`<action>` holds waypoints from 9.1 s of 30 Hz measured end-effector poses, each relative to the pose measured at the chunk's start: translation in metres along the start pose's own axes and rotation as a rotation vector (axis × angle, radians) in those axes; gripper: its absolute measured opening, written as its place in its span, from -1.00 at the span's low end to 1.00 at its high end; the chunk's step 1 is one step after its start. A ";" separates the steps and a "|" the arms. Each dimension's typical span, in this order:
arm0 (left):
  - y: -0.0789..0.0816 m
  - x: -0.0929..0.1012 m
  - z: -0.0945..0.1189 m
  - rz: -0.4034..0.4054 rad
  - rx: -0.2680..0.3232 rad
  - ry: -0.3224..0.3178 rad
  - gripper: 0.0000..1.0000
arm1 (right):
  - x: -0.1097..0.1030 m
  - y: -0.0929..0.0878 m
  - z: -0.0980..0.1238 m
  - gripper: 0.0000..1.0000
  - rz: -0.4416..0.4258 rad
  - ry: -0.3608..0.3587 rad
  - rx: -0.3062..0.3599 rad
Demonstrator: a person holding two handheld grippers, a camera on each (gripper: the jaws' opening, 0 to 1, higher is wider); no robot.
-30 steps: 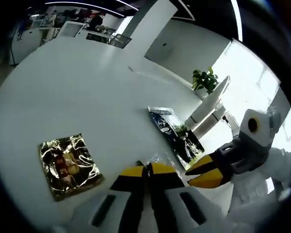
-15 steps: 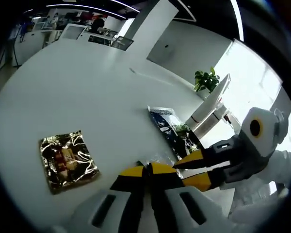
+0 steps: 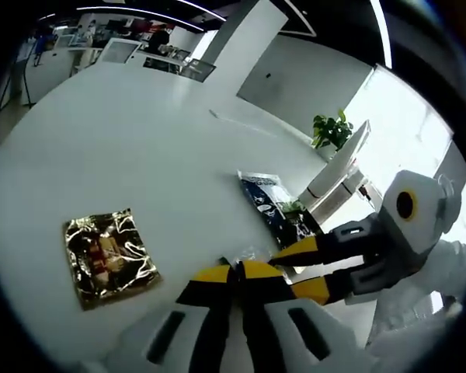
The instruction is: Arrange the skincare products in the storage area until every visible bottle or jar stands upright without overlapping.
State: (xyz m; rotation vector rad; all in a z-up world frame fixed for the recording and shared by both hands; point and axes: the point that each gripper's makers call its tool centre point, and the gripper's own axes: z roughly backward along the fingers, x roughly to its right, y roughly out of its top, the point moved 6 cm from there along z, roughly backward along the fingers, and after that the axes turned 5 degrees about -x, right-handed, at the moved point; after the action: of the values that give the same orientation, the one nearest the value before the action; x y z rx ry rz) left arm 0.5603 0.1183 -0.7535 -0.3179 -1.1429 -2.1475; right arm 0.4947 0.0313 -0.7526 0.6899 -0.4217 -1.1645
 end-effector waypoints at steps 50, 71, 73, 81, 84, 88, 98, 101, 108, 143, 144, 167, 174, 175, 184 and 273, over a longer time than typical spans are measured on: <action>-0.013 0.040 0.095 -0.438 -0.100 0.071 -0.04 | -0.025 0.024 0.074 0.31 0.068 0.056 0.077; -0.010 0.043 0.116 -0.614 -0.162 0.173 0.45 | -0.026 0.017 0.123 0.82 0.060 -0.015 0.098; -0.011 0.044 0.118 -0.601 -0.157 0.161 0.48 | -0.026 0.015 0.128 0.85 0.056 -0.024 0.101; -0.014 0.048 0.126 -0.598 -0.152 0.163 0.59 | -0.020 0.012 0.148 0.92 0.037 -0.079 0.119; -0.014 0.050 0.128 -0.604 -0.147 0.162 0.63 | -0.018 0.009 0.153 0.97 0.029 -0.095 0.120; -0.014 0.054 0.131 -0.607 -0.139 0.154 0.69 | -0.015 0.002 0.162 0.98 0.010 -0.120 0.120; -0.020 0.058 0.136 -0.593 -0.140 0.140 0.81 | -0.010 -0.009 0.182 0.98 -0.027 -0.172 0.126; -0.018 0.060 0.138 -0.592 -0.133 0.138 0.84 | -0.009 -0.011 0.186 0.98 -0.030 -0.186 0.125; -0.018 0.061 0.141 -0.578 -0.125 0.131 0.92 | -0.008 -0.017 0.195 0.99 -0.046 -0.206 0.129; -0.022 0.061 0.137 -0.497 -0.094 0.050 0.87 | -0.004 -0.016 0.188 0.99 -0.039 -0.207 0.120; -0.022 0.060 0.137 -0.493 -0.093 0.051 0.87 | -0.004 -0.016 0.188 0.99 -0.039 -0.204 0.120; -0.028 0.037 0.122 -0.399 -0.099 0.055 0.80 | -0.012 -0.004 0.160 0.99 -0.008 -0.138 0.093; -0.023 0.031 0.118 -0.392 -0.097 0.073 0.72 | -0.013 -0.005 0.149 0.99 0.008 -0.118 0.065; -0.022 0.031 0.117 -0.391 -0.095 0.072 0.73 | -0.013 -0.005 0.148 0.99 0.012 -0.118 0.062; -0.018 0.021 0.103 -0.369 -0.122 0.085 0.69 | -0.012 0.000 0.140 0.99 0.018 -0.096 0.055; 0.022 -0.038 0.030 -0.423 -0.155 0.265 -0.10 | -0.013 0.001 0.115 0.99 -0.011 -0.028 0.060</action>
State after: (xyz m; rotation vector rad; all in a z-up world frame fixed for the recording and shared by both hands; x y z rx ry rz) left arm 0.5997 0.1509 -0.7407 0.1556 -0.9545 -2.5592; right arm 0.4178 0.0117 -0.6681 0.7288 -0.4785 -1.1765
